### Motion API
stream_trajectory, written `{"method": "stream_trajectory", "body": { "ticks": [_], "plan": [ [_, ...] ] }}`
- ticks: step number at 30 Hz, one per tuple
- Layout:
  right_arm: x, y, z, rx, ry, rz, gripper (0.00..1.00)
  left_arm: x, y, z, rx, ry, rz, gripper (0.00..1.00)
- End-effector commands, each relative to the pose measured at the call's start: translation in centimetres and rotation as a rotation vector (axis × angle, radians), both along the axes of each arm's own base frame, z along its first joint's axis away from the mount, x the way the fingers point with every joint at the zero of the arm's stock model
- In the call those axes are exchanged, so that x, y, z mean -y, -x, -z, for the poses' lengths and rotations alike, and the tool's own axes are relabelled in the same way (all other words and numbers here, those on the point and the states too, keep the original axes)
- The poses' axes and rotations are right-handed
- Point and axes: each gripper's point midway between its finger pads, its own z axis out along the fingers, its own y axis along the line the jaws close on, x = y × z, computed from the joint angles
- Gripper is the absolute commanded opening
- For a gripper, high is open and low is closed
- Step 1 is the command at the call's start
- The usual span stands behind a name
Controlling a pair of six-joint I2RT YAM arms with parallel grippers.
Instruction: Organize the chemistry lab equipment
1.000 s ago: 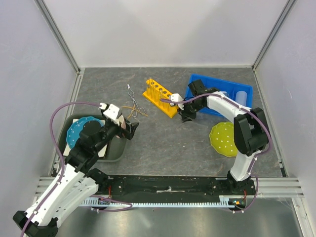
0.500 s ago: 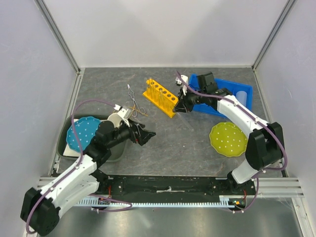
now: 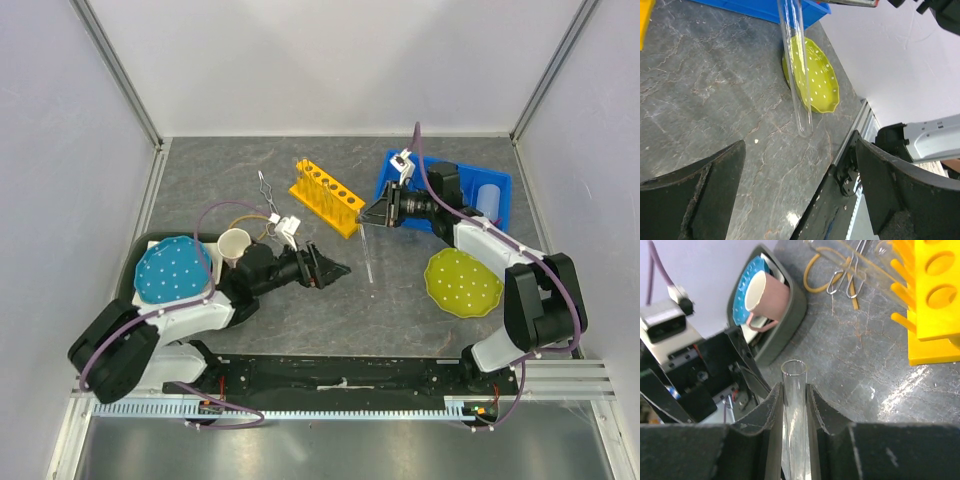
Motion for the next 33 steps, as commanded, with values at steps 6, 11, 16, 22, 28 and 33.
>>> {"method": "stream_trajectory", "body": {
  "ticks": [6,11,16,22,28,33],
  "plan": [
    [0.8,-0.3,-2.6,-0.057,-0.158,0.074,0.20,5.9,-3.0,-2.0,-0.046,0.077,-0.053,0.89],
    [0.9,-0.1,-2.6,-0.064,-0.165,0.083,0.21,7.5,-3.3,-0.7,-0.095,0.039,-0.046,0.76],
    [0.9,0.0,-2.6,-0.069,-0.170,0.091,0.21,7.1,-3.9,1.2,-0.149,-0.018,-0.093,0.56],
    [0.9,-0.2,-2.5,-0.073,-0.182,0.107,0.22,7.3,-3.6,2.0,-0.175,-0.046,-0.077,0.36],
    [1.1,0.3,-2.6,-0.045,-0.170,0.093,0.29,7.8,-3.0,1.4,-0.183,-0.039,-0.030,0.14],
    [2.0,1.0,-1.8,0.041,-0.084,0.036,0.50,7.0,-1.9,0.3,-0.180,-0.035,0.003,0.13]
  ]
}}
